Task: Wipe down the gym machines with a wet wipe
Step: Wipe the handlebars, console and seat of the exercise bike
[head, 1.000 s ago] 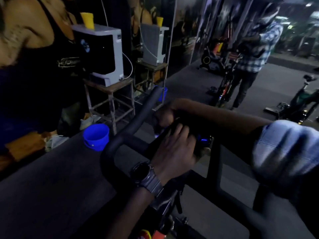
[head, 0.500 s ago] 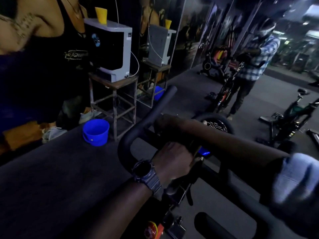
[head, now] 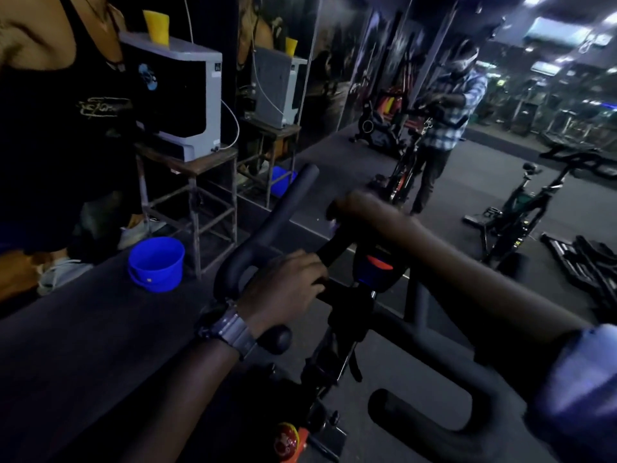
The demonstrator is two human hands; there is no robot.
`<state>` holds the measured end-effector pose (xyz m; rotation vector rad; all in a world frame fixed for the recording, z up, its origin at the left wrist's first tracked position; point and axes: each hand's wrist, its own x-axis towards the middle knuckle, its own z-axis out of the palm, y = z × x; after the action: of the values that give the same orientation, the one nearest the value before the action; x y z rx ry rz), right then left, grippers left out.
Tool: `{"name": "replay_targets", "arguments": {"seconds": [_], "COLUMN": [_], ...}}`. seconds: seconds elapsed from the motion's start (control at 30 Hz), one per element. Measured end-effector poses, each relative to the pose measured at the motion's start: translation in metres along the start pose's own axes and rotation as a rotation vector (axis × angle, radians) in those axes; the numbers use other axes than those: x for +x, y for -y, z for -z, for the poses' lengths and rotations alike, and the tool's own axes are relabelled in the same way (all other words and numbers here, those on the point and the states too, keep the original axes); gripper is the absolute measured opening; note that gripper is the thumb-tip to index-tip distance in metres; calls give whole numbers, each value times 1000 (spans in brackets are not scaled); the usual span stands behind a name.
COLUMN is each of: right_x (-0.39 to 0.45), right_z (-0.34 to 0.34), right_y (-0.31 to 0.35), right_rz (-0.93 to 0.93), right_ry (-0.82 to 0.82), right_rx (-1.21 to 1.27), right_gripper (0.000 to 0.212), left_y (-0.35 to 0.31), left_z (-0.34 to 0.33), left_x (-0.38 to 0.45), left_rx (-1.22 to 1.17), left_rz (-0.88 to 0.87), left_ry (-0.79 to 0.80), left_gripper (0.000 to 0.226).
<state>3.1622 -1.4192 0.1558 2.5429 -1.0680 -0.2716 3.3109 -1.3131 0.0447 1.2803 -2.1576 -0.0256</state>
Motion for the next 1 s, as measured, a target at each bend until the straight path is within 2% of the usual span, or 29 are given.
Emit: {"name": "replay_targets", "arguments": {"seconds": [0.1,0.17,0.27,0.33,0.4,0.47,0.57,0.67,0.73,0.8,0.9,1.0], "right_x": [-6,-26,-65,-73,-55,-17,29,25,8,6,32,44], "right_z": [-6,-9,-23,-26,-21,-23,-28,-45,-49,-46,-38,-37], "right_y": [65,98,113,105,101,98,110,111,97,83,90,125], "right_rz": [0,-43,23,-56,-62,0,61,162,135,47,-67,115], "right_ry": [21,-129,-252,-252,-266,-290,-268,-236,-203,-285,-371,-332], "right_rx": [61,271,469,609,643,676,673,561,531,589,653,752], "right_gripper": [29,28,37,21,8,5,16,22,27,31,22,13], "left_y": [38,61,69,65,65,66,62,62,63,64,67,67], "left_z": [7,15,14,4,3,4,9,8,6,7,4,6], "left_x": [-8,-15,-19,-20,-22,-24,-26,-26,-27,-26,-23,-23], "left_rx": [38,33,-120,-289,-446,-517,-536,-561,-577,-573,-649,-756], "left_rz": [99,181,305,382,485,546,594,655,658,658,654,683], "left_ry": [-30,-59,-216,-314,-404,-469,-515,-510,-518,-527,-568,-669], "left_gripper": [8,6,8,13,32,45,38,41,46,46,41,41]}}
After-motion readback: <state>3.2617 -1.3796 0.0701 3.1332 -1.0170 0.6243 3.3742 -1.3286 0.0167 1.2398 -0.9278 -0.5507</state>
